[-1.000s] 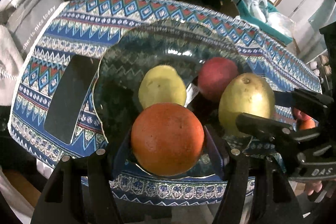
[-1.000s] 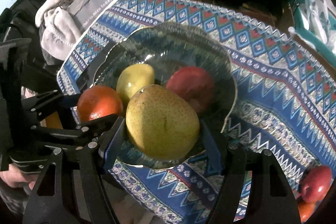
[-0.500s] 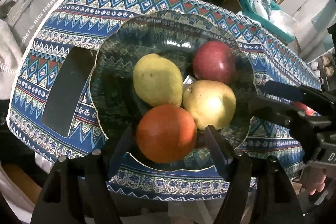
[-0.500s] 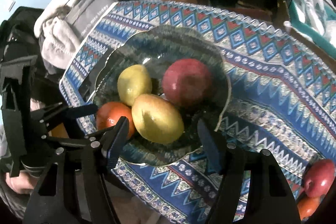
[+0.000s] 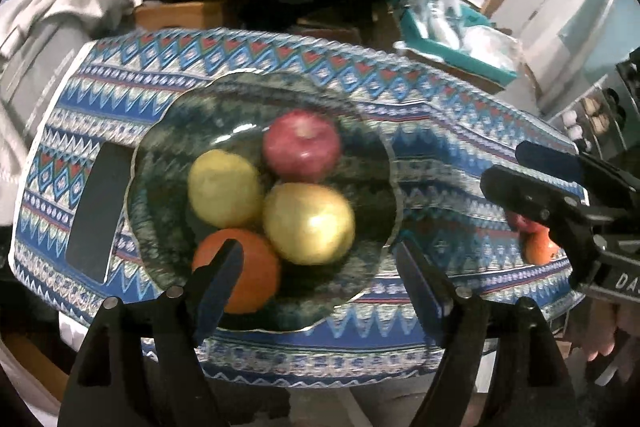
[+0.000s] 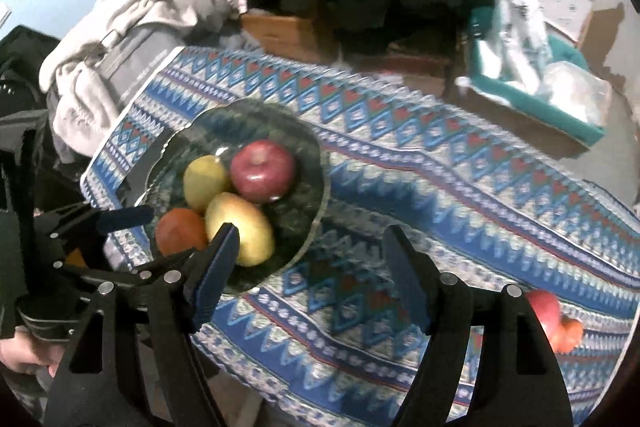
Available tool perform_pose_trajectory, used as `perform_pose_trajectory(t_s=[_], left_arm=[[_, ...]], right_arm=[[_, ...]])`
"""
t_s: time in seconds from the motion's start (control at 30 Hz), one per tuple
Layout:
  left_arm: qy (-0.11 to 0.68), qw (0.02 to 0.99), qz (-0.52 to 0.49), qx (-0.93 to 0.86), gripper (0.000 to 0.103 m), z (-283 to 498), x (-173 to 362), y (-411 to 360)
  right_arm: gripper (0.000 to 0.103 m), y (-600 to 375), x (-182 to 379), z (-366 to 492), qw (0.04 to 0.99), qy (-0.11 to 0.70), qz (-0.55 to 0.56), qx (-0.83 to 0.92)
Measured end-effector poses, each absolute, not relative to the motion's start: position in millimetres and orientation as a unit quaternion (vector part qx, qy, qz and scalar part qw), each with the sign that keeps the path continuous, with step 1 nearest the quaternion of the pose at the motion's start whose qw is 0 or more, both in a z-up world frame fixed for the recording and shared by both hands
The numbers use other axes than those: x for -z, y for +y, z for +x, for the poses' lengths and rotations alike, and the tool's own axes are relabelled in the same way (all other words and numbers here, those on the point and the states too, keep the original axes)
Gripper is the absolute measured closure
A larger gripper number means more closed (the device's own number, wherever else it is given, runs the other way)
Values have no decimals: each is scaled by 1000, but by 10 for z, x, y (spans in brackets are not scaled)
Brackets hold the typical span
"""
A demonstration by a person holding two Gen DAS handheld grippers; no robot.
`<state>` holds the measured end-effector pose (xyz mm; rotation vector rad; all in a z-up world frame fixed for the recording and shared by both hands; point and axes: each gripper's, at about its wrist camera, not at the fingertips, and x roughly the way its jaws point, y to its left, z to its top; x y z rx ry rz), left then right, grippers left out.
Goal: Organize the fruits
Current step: 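Open both tools and move them back over the remaining red apple and oranges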
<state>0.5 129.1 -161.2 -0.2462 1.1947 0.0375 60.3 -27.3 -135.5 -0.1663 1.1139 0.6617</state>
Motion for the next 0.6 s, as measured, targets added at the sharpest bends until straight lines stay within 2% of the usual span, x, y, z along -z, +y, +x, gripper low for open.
perform_pose_trajectory(t_s=[0.37, 0.5, 0.6], left_arm=[[543, 834, -88, 29, 22, 96, 1355, 776], [537, 839, -73, 45, 17, 127, 1281, 569], [533, 842, -66, 57, 17, 155, 1236, 419]], right_arm=[[25, -903, 1171, 640, 821, 503, -67, -262], [21, -1124, 1088, 620, 832, 490, -70, -250], [21, -1298, 1039, 617, 838, 485, -68, -240]])
